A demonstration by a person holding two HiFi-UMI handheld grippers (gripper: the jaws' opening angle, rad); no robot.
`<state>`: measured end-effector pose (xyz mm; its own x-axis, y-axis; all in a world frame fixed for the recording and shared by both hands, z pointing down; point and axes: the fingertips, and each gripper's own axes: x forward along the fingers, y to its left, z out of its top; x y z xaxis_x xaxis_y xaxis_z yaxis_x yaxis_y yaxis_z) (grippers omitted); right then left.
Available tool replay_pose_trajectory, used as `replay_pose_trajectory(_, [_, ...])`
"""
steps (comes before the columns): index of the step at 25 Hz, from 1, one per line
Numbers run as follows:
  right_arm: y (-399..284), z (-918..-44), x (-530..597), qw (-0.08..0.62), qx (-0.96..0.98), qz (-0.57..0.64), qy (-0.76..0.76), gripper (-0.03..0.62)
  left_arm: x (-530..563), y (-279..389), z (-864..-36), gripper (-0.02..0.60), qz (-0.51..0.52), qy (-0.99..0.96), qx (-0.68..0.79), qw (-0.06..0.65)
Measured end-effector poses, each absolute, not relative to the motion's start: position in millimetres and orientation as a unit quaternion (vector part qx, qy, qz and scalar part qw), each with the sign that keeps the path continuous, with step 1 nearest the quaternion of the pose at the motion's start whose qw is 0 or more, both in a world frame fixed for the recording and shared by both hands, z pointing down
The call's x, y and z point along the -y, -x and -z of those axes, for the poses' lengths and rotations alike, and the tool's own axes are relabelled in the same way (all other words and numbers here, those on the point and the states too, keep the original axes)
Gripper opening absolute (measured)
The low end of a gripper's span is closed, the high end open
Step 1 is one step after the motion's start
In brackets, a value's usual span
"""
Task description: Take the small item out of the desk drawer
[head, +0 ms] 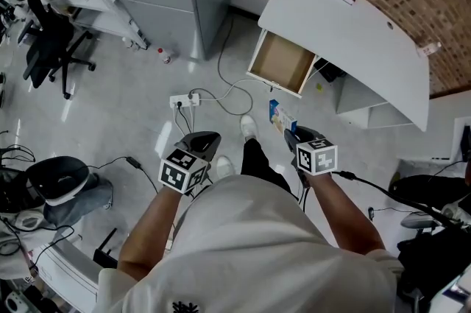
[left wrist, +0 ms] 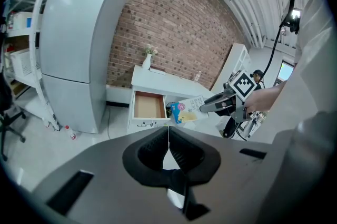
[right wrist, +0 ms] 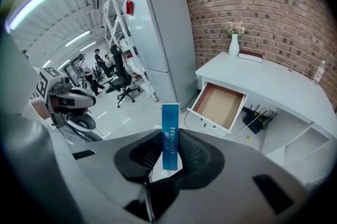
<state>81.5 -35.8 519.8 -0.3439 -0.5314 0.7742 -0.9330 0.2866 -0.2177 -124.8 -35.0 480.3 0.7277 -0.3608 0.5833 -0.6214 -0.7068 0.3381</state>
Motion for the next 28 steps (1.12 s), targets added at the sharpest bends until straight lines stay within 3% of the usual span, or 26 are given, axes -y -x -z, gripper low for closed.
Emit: replay_pose_trajectory(28, [-82,-522,24,0.283,0.739,-0.350,-0.502,0.112,33,112,-488,0.025,-0.255,-0.894,0.257,0.264])
